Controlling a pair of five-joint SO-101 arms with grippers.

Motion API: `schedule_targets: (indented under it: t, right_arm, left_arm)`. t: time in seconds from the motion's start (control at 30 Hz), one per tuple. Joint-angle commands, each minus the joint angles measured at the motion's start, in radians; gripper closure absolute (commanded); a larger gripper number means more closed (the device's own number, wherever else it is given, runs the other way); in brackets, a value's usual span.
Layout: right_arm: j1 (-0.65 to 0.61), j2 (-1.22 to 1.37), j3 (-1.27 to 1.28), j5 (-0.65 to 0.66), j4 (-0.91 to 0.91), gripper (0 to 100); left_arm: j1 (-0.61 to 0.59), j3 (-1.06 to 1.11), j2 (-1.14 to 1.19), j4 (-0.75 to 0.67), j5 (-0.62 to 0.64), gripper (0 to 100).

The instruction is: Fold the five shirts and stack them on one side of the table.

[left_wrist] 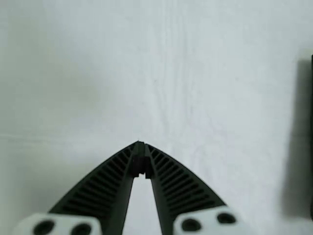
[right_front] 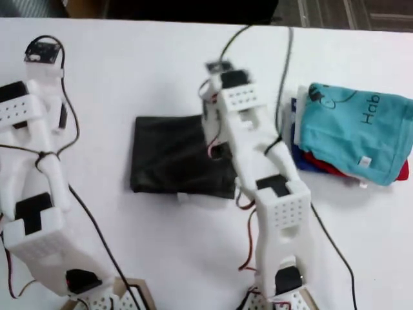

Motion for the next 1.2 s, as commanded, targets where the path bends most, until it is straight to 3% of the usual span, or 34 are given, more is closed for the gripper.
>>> schedule_targets:
  t: [0.0, 0.7, 1.17]
  right_arm:
    - [-0.022, -0.077, 0.014, -0.035, -0.002, 69.2]
    - [-0.062, -0.070, 0.021, -0.107, -0.162, 69.3]
    - [0.008, 0.177, 0.012, -0.127, -0.136, 69.3]
  left_arm:
    - [-0.006, -0.004, -0.005, -0.008, -0.009, 97]
    - [-0.006, -0.002, -0.005, -0.008, -0.008, 97]
    - [-0.020, -0.007, -0.012, 0.028, -0.012, 97]
